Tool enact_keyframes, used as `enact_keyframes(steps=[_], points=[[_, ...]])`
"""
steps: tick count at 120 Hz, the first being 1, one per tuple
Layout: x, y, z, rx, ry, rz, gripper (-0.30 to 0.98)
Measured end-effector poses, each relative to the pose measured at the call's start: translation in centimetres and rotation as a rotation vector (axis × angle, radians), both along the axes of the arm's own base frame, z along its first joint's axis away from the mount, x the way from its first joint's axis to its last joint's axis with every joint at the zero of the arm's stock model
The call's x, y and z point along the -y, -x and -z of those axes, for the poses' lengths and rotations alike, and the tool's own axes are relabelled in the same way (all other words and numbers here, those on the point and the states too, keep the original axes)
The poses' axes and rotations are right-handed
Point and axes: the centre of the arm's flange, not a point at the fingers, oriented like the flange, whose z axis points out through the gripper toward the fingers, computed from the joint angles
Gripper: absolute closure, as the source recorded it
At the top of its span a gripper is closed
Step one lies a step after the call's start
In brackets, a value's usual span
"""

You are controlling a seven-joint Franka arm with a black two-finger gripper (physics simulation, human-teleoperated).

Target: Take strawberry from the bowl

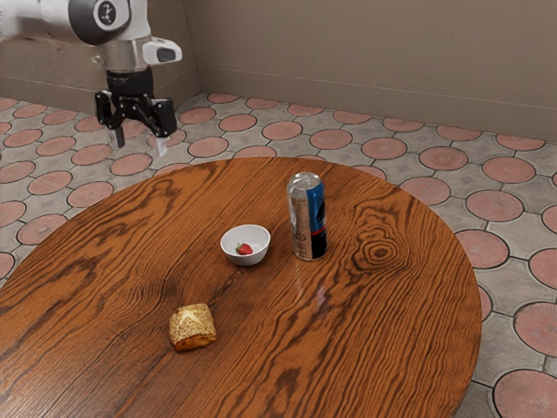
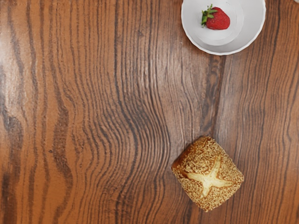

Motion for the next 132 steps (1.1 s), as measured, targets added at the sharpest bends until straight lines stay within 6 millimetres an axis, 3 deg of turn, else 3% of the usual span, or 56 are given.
enact_keyframes(steps=[9,36,52,60,78,90,114,132], points=[[0.7,-0.4,-0.4,0.035,-0.01,0.008,0.02],[0.1,-1.0,-1.6,0.102,-0.017,-0.01,0.02],[-0.2,-1.1,-0.9,0.111,-0.021,-0.052,0.02],[-0.1,-1.0,1.3,0.1,-0.015,-0.098,0.02],[-0.1,-1.5,9.3,0.065,0.011,-0.2,0.02],[-0.1,-2.1,13.0,0.084,0.021,-0.264,0.02],[0.5,-4.5,18.1,0.137,0.035,-0.369,0.04],[1.8,-5.8,20.5,0.163,0.038,-0.431,0.08]])
